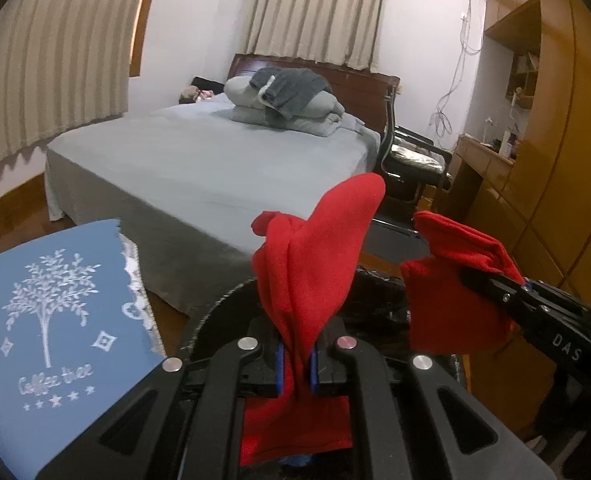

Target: Collect trash

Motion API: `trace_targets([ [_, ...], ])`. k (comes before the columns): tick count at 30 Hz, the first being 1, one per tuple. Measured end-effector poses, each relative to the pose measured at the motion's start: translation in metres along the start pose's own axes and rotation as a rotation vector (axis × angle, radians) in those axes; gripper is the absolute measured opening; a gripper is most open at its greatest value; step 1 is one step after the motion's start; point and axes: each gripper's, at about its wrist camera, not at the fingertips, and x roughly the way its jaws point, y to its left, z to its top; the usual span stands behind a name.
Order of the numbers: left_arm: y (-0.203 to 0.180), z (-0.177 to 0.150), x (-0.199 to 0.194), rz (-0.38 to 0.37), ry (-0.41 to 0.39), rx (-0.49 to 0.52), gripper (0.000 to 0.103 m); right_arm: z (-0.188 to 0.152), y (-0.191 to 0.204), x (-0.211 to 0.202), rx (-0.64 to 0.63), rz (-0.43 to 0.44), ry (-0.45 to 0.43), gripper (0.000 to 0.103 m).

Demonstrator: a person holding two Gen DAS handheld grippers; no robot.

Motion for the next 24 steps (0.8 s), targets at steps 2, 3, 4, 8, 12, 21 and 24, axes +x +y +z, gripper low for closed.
trace_targets([
  [2,-0.003,-0.001,0.010,-0.016,0.015,-0.002,0.009,-0.002,-0.005,0.004,0.003,-0.010,0.010,0.013],
  [3,-0.004,-0.001,0.014,-0.022,0.022,-0.002,0.009,-0.004,-0.008,0.008,0.005,-0.017,0.019,0.013],
  [4,-0.006,-0.001,0.020,-0.037,0.034,-0.002,0.009,-0.005,-0.011,0.011,0.008,-0.024,0.027,0.015],
  [8,-0.009,-0.001,0.040,-0.081,0.088,-0.021,0.051,-0.010,-0.021,0.027,0.012,-0.052,0.063,0.026],
  [12,-0.007,-0.002,0.043,-0.098,0.102,-0.030,0.068,-0.016,-0.032,0.038,0.021,-0.069,0.091,0.051],
  [21,0.015,0.004,0.022,-0.024,0.066,-0.061,0.087,-0.019,-0.030,0.034,0.006,-0.116,0.077,0.092],
  [24,0.022,0.006,0.004,0.035,0.037,-0.043,0.094,-0.017,-0.025,0.028,-0.006,-0.108,0.069,0.094],
])
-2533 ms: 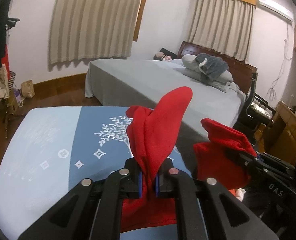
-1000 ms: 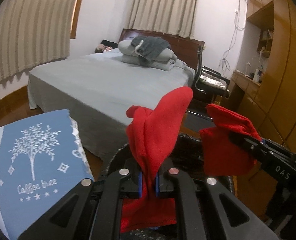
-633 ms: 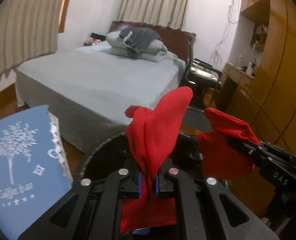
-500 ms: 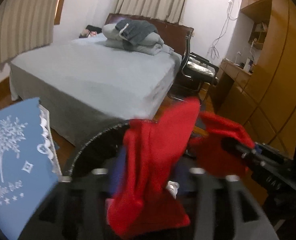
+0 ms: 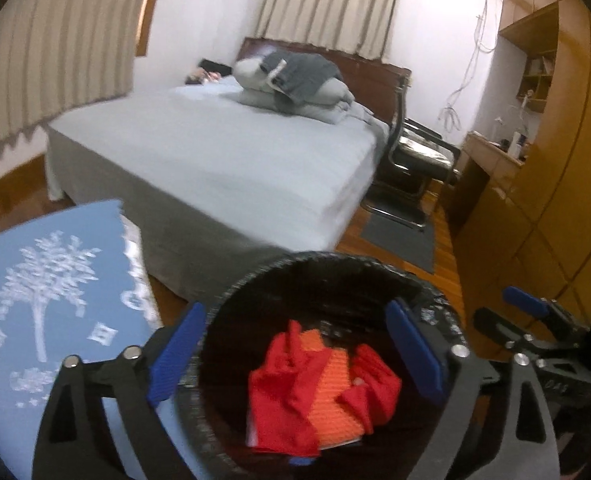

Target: Collect trash

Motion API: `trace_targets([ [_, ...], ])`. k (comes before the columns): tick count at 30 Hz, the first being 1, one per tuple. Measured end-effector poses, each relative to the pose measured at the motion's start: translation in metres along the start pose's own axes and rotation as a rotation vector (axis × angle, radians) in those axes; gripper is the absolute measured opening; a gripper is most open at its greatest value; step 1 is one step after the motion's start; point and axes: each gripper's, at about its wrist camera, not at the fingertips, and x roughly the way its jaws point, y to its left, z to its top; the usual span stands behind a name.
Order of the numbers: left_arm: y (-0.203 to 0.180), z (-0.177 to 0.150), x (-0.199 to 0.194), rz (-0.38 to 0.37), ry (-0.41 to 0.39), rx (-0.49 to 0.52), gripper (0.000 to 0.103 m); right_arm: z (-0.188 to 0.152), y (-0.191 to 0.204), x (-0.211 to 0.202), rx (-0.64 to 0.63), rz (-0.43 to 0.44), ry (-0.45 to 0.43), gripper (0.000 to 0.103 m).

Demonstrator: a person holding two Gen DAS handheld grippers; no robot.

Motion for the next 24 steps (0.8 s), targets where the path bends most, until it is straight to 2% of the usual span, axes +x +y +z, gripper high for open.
trace_targets([
  [9,0.012,0.000,-0.056,0.120,-0.062,0.016,0.097,0.016,0.025,-0.036,-0.004,0.073,-0.031,0.097],
  [24,0.021,-0.019,-0.127,0.187,-0.118,-0.027,0.097,0.029,0.075,-0.091,-0.073,0.144,-0.064,0.098],
])
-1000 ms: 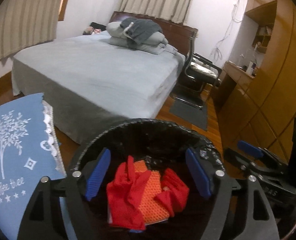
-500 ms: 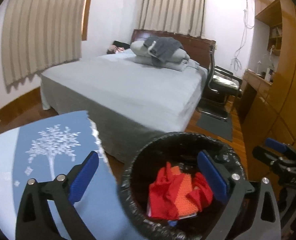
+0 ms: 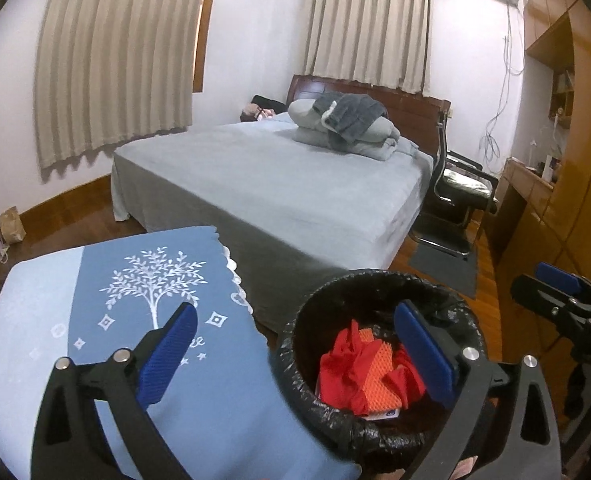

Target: Collect trash

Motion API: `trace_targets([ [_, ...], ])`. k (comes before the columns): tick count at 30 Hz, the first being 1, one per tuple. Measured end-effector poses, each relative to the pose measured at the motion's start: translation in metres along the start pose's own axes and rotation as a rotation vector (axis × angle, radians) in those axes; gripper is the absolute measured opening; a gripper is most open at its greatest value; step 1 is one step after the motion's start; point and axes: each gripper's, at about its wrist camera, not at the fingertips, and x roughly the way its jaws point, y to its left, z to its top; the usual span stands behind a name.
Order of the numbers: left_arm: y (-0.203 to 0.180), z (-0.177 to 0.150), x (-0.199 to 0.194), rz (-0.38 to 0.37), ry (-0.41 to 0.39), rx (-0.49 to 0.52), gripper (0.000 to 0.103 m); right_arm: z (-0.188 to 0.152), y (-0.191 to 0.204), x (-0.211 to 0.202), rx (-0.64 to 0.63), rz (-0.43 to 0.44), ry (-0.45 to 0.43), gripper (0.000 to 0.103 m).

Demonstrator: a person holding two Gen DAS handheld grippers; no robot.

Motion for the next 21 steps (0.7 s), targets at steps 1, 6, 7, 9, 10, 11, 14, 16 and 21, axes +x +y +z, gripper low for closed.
trace_targets([
  [1,0.001,-0.001,-0.005,0.005,-0.005,0.001,0.097,0.001,0.003,-0.003,-0.004,0.003,-0.002,0.098],
  [6,0.004,-0.004,-0.021,0.023,-0.019,0.009,0.097,0.000,0.016,-0.012,-0.029,0.016,-0.013,0.098],
  [7,0.005,-0.005,-0.025,0.024,-0.024,0.005,0.097,0.000,0.019,-0.014,-0.034,0.018,-0.015,0.098],
  [9,0.007,-0.006,-0.030,0.022,-0.028,0.002,0.097,-0.001,0.024,-0.016,-0.041,0.023,-0.018,0.098],
  [10,0.007,-0.007,-0.033,0.024,-0.032,0.002,0.097,-0.002,0.025,-0.017,-0.043,0.026,-0.019,0.098],
  [11,0.007,-0.007,-0.035,0.025,-0.036,0.003,0.097,-0.003,0.028,-0.018,-0.048,0.029,-0.020,0.098],
  [14,0.007,-0.008,-0.040,0.028,-0.042,0.008,0.097,-0.005,0.033,-0.019,-0.058,0.032,-0.018,0.098],
  [16,0.006,-0.009,-0.043,0.027,-0.045,0.009,0.097,-0.006,0.034,-0.020,-0.057,0.036,-0.016,0.098],
  [21,0.004,-0.010,-0.043,0.027,-0.047,0.008,0.097,-0.007,0.035,-0.021,-0.057,0.036,-0.018,0.098],
])
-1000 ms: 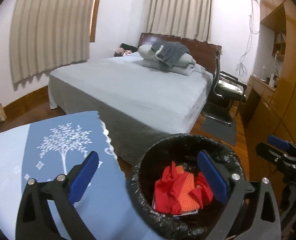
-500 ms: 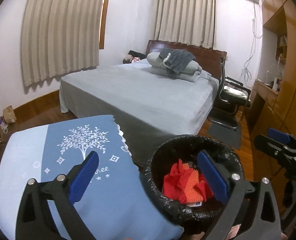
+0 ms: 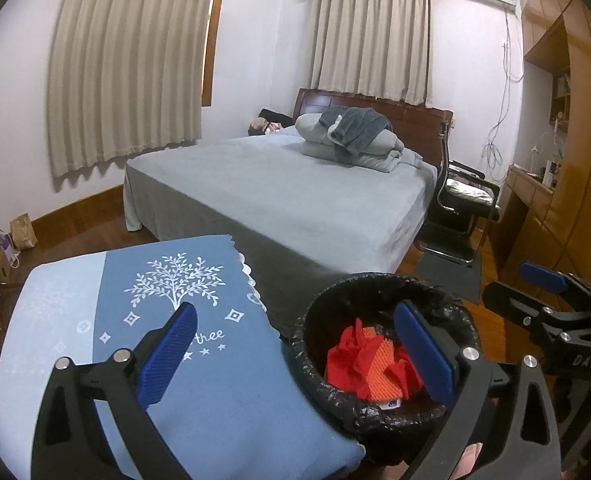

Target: Collect trash

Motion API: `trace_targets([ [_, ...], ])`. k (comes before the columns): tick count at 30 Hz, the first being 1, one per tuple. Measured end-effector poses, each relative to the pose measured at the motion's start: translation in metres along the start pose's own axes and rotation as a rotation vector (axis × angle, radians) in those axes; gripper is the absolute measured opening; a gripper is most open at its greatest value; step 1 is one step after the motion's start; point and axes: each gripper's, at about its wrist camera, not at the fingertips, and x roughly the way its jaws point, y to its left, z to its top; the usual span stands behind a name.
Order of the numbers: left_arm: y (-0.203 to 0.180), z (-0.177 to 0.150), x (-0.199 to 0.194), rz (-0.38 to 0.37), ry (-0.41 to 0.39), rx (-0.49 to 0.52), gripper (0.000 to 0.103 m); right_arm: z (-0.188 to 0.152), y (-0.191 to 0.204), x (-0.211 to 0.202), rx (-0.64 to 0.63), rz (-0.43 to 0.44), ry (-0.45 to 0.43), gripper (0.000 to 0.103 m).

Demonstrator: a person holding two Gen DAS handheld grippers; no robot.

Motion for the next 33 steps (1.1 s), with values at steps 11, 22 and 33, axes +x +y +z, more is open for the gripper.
trace_targets([
  [11,-0.0021,0.0006,-0.0043,0.001,0.000,0.003,0.097,-0.0007,0.0012,-0.0008,0.001,0.002,0.003,0.098],
  [22,-0.0032,0.0007,-0.0076,0.001,-0.002,0.003,0.097,-0.0020,0.0039,-0.0029,0.000,0.003,0.002,0.098],
  [33,-0.0035,0.0003,-0.0077,0.002,-0.001,0.004,0.097,-0.0026,0.0042,-0.0030,0.001,0.002,0.003,0.098],
])
